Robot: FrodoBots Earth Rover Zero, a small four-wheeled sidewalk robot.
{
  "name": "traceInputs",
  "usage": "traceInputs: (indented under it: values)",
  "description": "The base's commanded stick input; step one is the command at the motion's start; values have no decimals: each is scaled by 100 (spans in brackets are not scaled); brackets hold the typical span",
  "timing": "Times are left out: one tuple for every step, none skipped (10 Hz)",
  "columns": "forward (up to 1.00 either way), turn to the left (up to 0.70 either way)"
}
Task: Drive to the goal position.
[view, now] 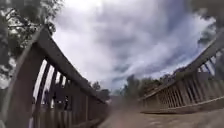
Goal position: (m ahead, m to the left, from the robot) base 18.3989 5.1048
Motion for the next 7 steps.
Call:
traceInputs:
  values:
    - [85,0]
    - [85,0]
    - [85,0]
    - [85,0]
    - [85,0]
    - [85,0]
    - [85,0]
